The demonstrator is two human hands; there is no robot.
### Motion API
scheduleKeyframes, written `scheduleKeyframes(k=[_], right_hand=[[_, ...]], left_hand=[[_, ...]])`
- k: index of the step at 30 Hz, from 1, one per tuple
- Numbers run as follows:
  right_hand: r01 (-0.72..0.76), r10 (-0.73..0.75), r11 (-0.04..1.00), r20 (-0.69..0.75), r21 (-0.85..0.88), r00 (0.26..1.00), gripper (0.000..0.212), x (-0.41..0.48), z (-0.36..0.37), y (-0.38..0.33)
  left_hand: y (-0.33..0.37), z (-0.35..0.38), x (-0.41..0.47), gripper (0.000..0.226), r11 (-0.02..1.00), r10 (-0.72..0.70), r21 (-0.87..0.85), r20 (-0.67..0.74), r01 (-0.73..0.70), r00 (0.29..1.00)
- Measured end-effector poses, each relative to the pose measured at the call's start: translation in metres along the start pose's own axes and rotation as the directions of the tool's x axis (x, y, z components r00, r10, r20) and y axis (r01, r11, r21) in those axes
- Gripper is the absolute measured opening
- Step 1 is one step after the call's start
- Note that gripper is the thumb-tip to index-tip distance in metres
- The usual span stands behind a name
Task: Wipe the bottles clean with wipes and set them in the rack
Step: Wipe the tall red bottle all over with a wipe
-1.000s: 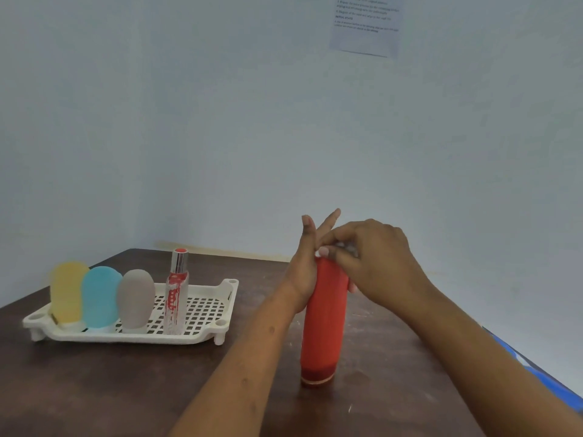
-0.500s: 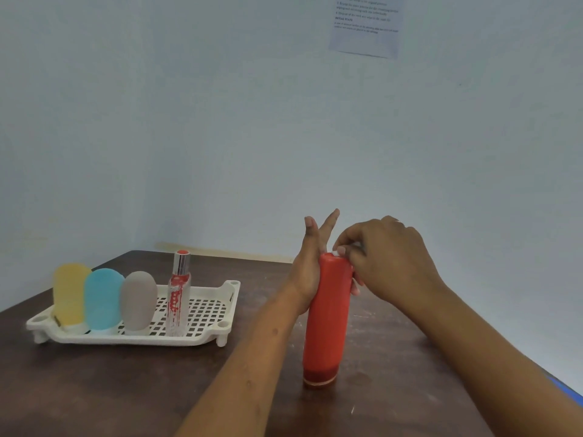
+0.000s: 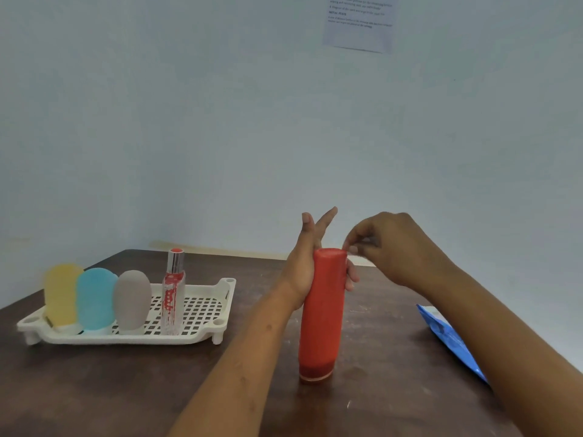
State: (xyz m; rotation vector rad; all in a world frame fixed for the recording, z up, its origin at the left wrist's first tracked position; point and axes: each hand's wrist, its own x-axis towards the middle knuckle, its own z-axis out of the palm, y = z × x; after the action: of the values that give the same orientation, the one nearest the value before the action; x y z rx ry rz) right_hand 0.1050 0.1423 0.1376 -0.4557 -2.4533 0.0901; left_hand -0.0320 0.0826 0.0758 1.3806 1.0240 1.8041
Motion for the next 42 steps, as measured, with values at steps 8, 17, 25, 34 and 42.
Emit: scheduleKeyframes(k=[8,17,25,34,42], right_hand=[[0.105,-0.006,0.916,-0.248,0.388,0.969,0.014,-0.016,0.005,-0.007],[0.097,-0.076,0.941,-0.075,0.323,0.994,0.018,0.0,0.007,-0.019],[0.063,0.106,0.749,-0.214,0.659,0.971,0.006,-0.015,0.03,0.0],[0.055,0.044,0.898,-0.212,0.436,0.976,0.017,-0.028,0.025,0.017],[0.037,0.224,0.709,-0.274,0.704,0.935,0.015,-0.042,0.06,0.033]], left_hand=[[0.0,0.002,0.0,0.077,0.999,0.017,0.027,-0.02,-0.017,1.0],[0.0,0.007,0.0,0.081,0.997,0.065,-0.032,-0.071,-0.067,0.995],[0.0,0.008,-0.002,0.081,0.997,0.071,0.024,-0.004,-0.071,0.997],[0.003,0.002,-0.005,0.078,0.993,0.034,0.113,-0.015,-0.032,0.999],[0.002,0.005,-0.005,0.068,0.969,0.088,0.237,-0.099,-0.062,0.991]])
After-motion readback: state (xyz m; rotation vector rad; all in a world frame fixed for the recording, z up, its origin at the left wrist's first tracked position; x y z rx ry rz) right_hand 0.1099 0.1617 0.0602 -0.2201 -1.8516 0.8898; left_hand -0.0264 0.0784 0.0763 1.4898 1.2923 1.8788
